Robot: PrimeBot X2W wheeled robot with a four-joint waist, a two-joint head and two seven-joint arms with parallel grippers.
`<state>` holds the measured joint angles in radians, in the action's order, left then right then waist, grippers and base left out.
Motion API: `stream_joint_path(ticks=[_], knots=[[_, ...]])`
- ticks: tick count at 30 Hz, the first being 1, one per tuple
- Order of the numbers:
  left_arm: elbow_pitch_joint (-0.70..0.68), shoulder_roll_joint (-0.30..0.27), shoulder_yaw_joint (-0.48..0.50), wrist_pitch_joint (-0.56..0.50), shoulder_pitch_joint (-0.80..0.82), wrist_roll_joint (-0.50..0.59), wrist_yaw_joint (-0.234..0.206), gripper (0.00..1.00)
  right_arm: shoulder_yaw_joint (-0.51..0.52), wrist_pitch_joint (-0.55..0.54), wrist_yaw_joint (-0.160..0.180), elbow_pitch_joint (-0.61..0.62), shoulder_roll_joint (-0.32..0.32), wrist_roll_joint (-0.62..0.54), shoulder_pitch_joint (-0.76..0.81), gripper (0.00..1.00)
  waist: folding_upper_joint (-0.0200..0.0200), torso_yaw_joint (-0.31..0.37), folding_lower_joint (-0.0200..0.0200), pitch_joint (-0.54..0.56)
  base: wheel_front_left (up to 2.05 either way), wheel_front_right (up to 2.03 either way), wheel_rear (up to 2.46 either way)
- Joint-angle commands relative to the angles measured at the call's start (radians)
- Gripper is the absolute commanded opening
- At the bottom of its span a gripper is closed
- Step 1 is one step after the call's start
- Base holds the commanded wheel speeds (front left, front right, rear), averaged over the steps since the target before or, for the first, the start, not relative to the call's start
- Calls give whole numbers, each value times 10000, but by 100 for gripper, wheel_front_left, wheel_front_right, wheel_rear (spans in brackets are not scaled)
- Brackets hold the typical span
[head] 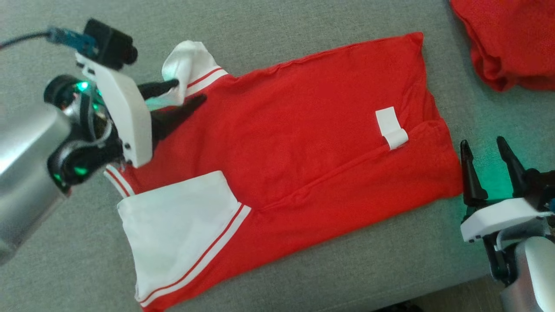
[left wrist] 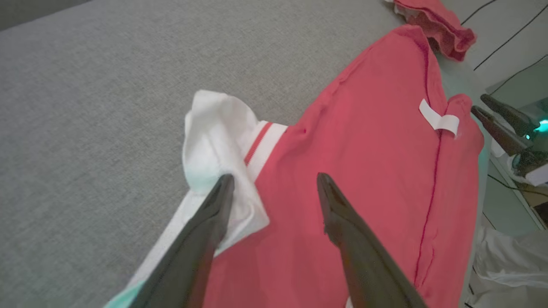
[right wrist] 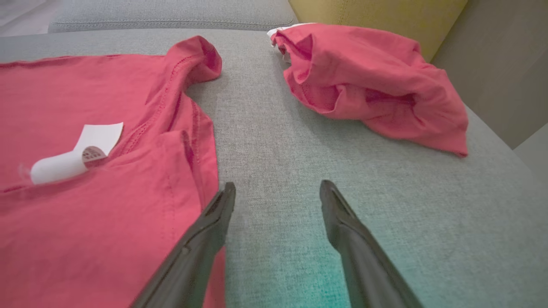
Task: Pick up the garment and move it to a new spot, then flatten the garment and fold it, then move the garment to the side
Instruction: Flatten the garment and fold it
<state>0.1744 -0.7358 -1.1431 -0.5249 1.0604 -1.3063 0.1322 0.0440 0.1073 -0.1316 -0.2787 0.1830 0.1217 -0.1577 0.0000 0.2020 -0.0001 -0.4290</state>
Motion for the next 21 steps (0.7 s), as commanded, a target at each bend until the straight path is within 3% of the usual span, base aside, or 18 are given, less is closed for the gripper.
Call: stream_joint_path(ticks=[1,9,11,13,14,16,17,20,21], knots=[[-263,-499,325,224,206,167,-16,100,-143,150,9,179,100,-32,35,100,0,-42,1,65,0,0,0],[635,-525,-50,1376,382,1237,-16,100,-313,155,9,128,137,31,-41,100,0,-52,1,185,0,0,0],[800,-451,-99,1515,282,1064,-16,77,-323,171,9,100,143,50,4,100,0,-45,1,218,0,0,0],[674,-389,-161,1482,110,595,-16,71,-318,188,9,63,135,64,68,100,0,-44,1,259,0,0,0],[476,-373,-136,1510,52,292,-16,72,-310,196,9,48,125,69,100,100,0,-48,1,273,0,0,0],[305,-470,117,1830,75,-94,-16,82,-281,204,9,17,123,82,151,100,0,-70,1,295,0,0,0],[305,-470,117,1830,75,-94,-16,82,-281,204,9,17,123,82,151,100,0,-70,1,295,0,0,0],[354,-749,281,2089,221,-132,-16,100,-262,190,9,-14,113,86,205,100,0,-114,1,336,0,0,0],[432,-842,291,2085,262,-120,-16,100,-264,182,9,-21,109,81,216,100,0,-128,1,352,0,0,0]])
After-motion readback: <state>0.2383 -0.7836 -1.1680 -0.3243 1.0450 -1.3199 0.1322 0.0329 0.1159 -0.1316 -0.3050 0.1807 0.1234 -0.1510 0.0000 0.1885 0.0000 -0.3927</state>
